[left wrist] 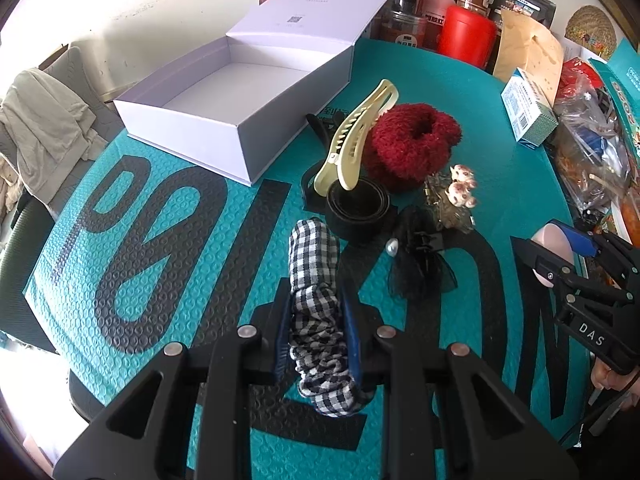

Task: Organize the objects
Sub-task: 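Grasp the checkered scrunchie with the left gripper while the right gripper grasps the pink compact, then carry the scrunchie and compact with both grippers into the white box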

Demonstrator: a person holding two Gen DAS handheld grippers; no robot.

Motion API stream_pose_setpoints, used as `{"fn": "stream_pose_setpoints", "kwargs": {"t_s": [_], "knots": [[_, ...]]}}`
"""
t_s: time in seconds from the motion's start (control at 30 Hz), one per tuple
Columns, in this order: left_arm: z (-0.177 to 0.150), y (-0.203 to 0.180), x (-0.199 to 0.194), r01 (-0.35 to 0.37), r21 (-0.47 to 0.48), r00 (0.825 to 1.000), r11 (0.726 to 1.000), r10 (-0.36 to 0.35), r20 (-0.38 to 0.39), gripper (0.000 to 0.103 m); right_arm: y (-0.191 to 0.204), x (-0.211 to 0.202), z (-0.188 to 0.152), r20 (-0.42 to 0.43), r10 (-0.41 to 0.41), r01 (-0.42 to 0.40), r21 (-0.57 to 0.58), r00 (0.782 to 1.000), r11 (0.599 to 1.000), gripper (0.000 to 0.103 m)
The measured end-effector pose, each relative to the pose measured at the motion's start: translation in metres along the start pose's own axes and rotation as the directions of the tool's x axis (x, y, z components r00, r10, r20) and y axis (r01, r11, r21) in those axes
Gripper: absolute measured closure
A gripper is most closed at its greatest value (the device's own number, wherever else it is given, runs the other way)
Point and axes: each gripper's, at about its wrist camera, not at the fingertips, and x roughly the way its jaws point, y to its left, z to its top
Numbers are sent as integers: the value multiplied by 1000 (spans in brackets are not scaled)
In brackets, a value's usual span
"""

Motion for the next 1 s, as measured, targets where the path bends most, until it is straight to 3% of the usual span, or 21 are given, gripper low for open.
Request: {"fn": "stream_pose_setpoints", "kwargs": {"t_s": [0.57, 1.0], "knots": [[-28, 31, -27, -40, -64, 999, 997, 42, 27, 81, 46, -14, 3, 42, 88, -83, -107, 995, 991, 52], [-26, 62, -40, -83, -105, 995, 991, 88, 45, 81, 83, -16, 21, 62, 138, -123, -203, 989, 971, 52]]}}
